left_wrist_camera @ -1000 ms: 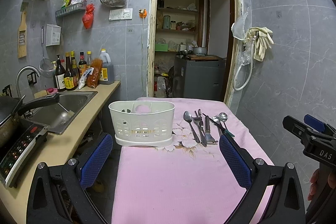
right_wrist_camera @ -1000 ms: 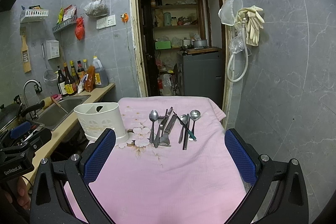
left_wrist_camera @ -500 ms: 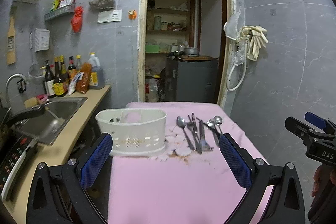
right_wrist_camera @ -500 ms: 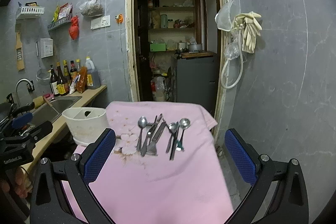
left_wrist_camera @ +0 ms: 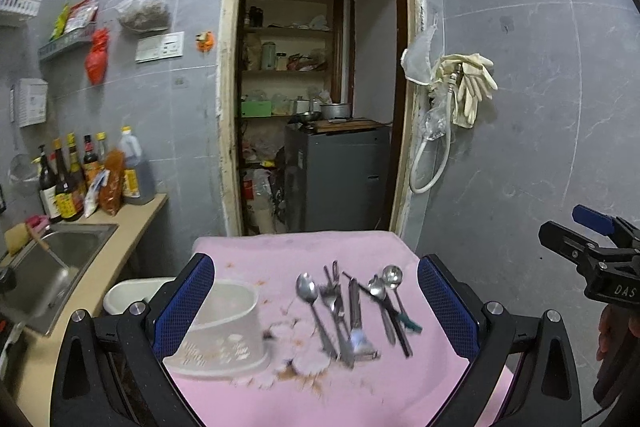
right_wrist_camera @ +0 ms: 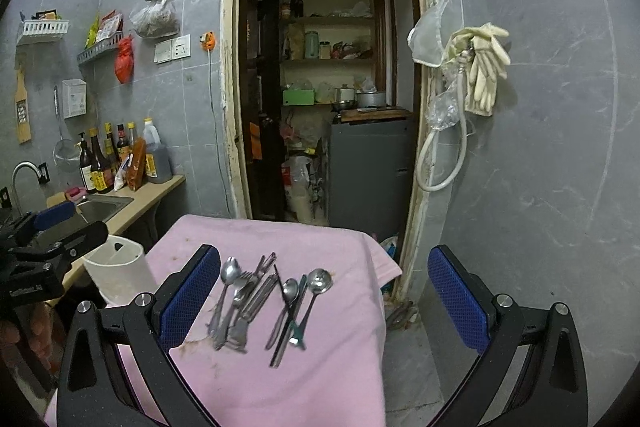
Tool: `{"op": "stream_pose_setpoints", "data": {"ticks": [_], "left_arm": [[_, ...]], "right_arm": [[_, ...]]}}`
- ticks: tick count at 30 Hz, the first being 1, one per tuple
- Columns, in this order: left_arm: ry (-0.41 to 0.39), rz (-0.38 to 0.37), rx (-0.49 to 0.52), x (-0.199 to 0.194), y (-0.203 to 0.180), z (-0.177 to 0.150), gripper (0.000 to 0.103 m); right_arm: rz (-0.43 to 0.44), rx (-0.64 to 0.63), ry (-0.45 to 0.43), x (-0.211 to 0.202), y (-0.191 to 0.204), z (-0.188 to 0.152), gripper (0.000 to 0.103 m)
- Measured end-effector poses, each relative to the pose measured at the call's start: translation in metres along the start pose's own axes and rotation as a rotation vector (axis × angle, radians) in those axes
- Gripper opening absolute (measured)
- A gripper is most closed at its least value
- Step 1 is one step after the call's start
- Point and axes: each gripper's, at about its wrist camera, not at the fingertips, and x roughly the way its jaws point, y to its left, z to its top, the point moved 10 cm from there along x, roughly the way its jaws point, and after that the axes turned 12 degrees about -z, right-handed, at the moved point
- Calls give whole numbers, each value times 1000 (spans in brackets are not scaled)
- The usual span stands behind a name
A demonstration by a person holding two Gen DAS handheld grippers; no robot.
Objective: Organize utensils
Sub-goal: 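Grasp a metal spoon with the left tool while the right tool grasps another spoon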
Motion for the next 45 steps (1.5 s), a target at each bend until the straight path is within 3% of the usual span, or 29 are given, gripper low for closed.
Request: {"op": "stream_pose_setpoints", "data": {"ticks": [10,14,20,26,30,35,45], "left_arm": [[77,7,-33,104,-2,8,102],[100,45,-34,140,0,-3,101],[164,117,-91,191,21,-32,89],[269,203,-169,234,52,-69,77],[334,242,-197,253,71,-87,64],[369,239,-255,264,89,-104,59],[387,168,-396,274,111,-123,47]], "right_arm": [[132,33,111,112,-7,-16,101],[195,28,151,157,5,-33,84],[276,15,232,213,32,-72,60],[337,-2,297,256,56,-106,53],[383,-8,348,281,69,-124,44],[435,-51,411,303,79,-142,36],[524,-126,486,317,90,-166,35]]}}
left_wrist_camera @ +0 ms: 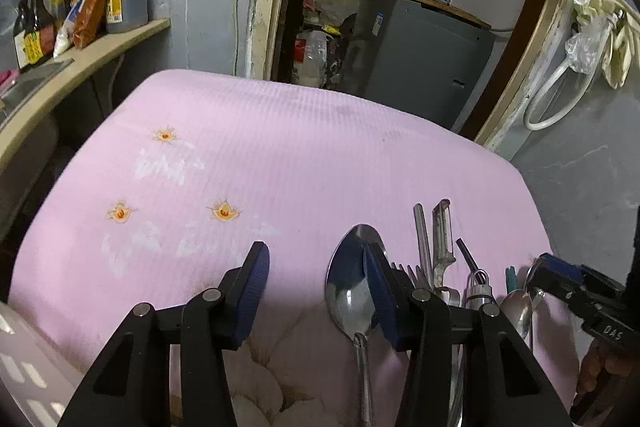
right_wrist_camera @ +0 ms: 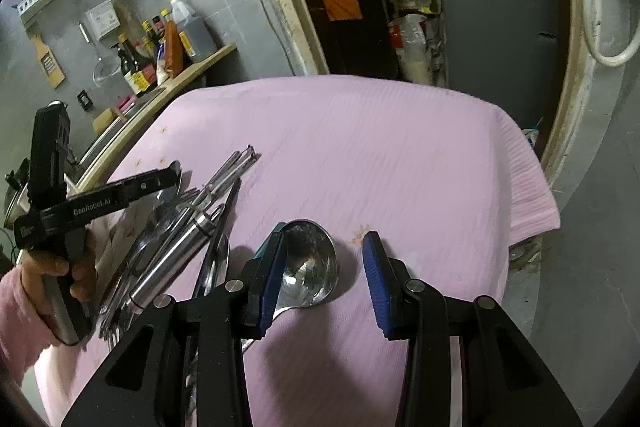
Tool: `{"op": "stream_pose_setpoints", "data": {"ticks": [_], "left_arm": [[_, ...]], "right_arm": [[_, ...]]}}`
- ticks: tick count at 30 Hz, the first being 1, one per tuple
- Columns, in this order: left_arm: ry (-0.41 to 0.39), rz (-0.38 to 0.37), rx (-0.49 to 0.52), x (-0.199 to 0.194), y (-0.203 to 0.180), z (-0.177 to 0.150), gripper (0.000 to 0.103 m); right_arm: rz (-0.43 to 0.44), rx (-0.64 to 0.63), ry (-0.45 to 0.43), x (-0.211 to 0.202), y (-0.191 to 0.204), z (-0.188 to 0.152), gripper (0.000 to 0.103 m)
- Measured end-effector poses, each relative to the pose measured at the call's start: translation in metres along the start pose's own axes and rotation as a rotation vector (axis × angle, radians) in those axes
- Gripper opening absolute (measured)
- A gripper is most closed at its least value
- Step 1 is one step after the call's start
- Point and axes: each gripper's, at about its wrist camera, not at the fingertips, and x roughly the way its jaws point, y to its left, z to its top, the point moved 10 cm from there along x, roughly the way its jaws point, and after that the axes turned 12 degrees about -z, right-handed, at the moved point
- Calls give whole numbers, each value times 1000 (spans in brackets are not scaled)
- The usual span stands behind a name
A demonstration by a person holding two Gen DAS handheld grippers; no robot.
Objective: Organize utensils
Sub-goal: 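Grasp a metal spoon with the left tool while the right tool grasps another spoon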
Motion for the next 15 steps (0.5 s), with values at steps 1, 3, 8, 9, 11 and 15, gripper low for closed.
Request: {"op": "stream_pose_setpoints", "data": {"ticks": [1,3,8,9,11,15], "left_arm": [[1,-4,6,1,-1,0,47],[8,-15,27,3,-4,0,47],[30,-30,77,4,-10,-1,47],[37,-42,82,5,-11,-1,45],[59,-86,92,7,-17,-1,37],[103,-103,128,12,-25,-1,17]], "right_arm": [[5,-10,1,0,1,0,35],[14,-22,4,1,3,0,35],[58,-57,19,2,7,2,35],[66,-63,22,3,7,2,35],[78,-80,32,3,8,3,35],[85,-94,60,4,8,3,14]]}}
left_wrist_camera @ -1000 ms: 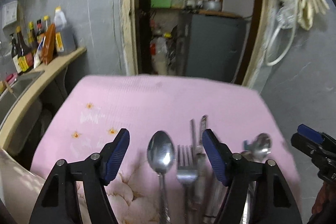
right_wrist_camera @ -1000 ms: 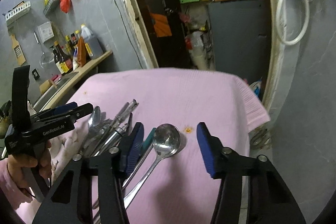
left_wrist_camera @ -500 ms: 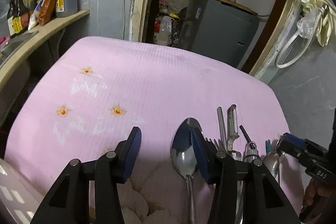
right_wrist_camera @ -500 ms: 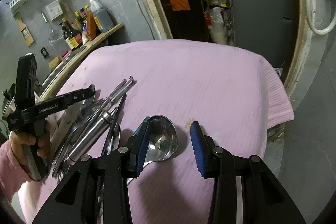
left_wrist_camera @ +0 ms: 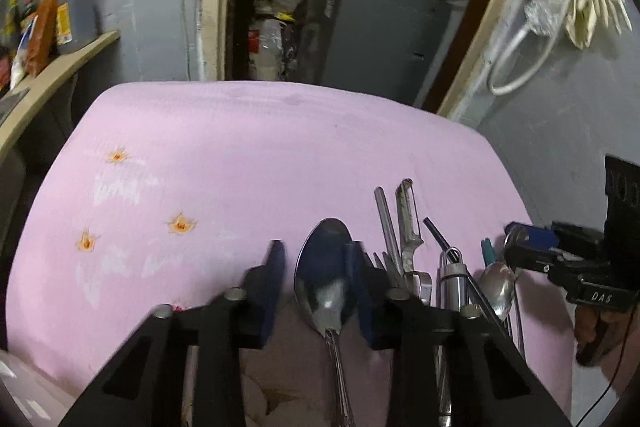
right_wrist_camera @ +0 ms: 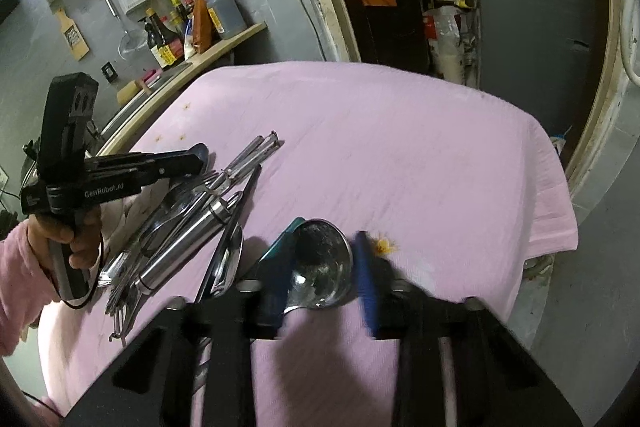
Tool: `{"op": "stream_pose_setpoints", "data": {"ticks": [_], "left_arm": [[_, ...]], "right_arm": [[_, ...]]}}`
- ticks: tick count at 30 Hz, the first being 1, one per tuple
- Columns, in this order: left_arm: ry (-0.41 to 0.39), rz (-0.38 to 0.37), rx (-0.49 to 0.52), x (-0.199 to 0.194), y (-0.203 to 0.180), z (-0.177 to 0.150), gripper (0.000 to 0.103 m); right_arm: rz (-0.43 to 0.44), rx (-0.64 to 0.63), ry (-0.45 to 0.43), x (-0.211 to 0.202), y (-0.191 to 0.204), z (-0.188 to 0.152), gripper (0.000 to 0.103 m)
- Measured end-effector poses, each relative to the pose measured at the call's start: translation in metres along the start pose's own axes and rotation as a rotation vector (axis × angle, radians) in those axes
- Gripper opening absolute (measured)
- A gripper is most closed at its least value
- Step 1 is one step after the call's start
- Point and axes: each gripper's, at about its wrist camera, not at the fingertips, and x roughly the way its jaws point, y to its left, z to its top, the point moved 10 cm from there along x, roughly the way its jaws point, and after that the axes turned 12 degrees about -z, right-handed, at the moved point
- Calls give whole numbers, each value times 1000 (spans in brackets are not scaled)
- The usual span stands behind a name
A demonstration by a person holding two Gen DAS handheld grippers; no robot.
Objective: Organize utensils
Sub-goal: 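Grasp a metal spoon with the left tool while the right tool grasps another spoon, then lift both held spoons and carry them over the white caddy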
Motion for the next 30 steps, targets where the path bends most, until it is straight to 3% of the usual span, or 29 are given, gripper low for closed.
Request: {"op": "stream_pose_setpoints", "data": {"ticks": [6,15,25,30], "left_arm": [[22,1,-7,-3,-6,3,4],[-35,26,59,-44,-29,0,3],[-279,134,165,-148,-63,7,3],[-406,110,183,-210,-75,18,3]], "right_arm": [[-10,34,-17,-16,0,-2,5],[-154,60,-147,-85,22,4,5],[-384,92,-369,-196,60,20,5],[-419,109,-469,-253,85,37,5]]}}
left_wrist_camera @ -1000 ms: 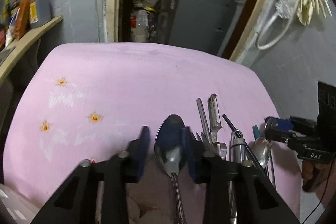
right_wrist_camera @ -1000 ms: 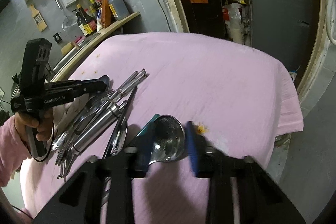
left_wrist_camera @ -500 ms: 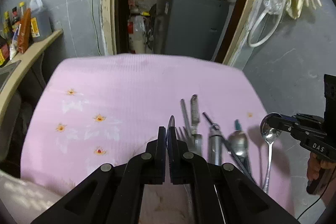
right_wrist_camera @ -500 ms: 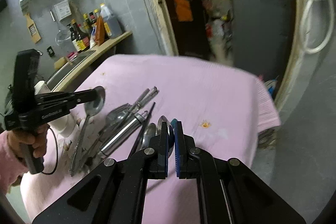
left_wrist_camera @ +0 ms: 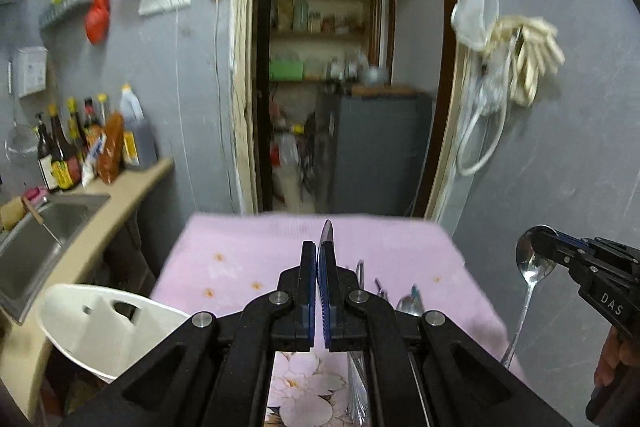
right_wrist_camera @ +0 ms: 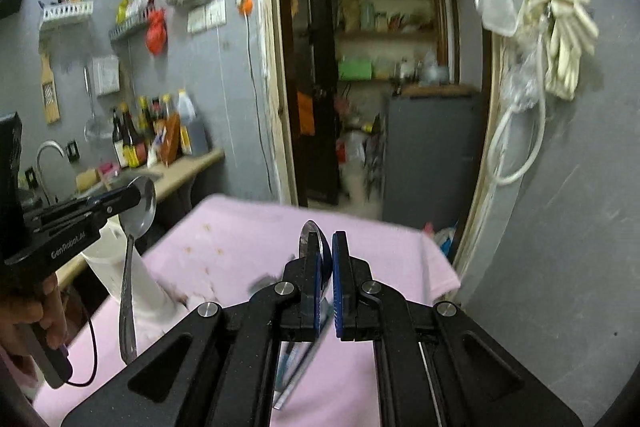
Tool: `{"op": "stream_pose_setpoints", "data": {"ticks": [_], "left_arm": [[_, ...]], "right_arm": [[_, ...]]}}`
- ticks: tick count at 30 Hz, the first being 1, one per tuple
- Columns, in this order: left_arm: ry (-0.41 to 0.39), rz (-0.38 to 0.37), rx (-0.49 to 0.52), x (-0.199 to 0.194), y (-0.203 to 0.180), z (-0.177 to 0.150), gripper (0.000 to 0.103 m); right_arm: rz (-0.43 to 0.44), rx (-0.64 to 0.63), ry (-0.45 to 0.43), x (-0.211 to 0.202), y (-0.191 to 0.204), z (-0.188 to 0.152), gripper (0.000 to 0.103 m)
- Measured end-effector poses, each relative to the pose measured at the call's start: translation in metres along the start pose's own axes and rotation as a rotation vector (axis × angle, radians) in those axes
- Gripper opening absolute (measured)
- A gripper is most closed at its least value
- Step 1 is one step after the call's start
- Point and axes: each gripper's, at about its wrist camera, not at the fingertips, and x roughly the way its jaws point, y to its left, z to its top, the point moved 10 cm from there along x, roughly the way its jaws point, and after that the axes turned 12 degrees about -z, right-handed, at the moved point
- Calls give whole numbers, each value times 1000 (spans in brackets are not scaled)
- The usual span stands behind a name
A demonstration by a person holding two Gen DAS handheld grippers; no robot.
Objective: Organize utensils
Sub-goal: 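Lift both held spoons and carry them over the white caddy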
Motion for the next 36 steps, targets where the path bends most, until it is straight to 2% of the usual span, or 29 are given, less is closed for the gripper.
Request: {"op": "stream_pose_setpoints", "data": {"ticks": [5,8,15,19,24,27,32,36], "left_arm": [[-70,-23,-3,-44,14,27,3],[-104,-18,-17,-70,36,40,3],[-168,102,-22,-119,114,64,3],[-209,176,-37,-133,159,74,3],[-263,251,-37,-134,200,78,3],[-285,291,-9,-123,214,77,3],[-292,353,23,-98,232,64,3],[-267,331,17,-77,239,55,3]], "right_arm": [[4,17,-76,-35,29,38,5],[27,13,-109,-45,54,53,5],[78,-25,-175,-50,133,81,5],[67,-71,-233,-47,174,92,5],[14,-158,-322,-37,219,96,5],[-10,-195,-345,-26,238,92,5],[-12,-230,-327,-1,260,78,5],[-8,-273,-293,16,271,59,5]]}}
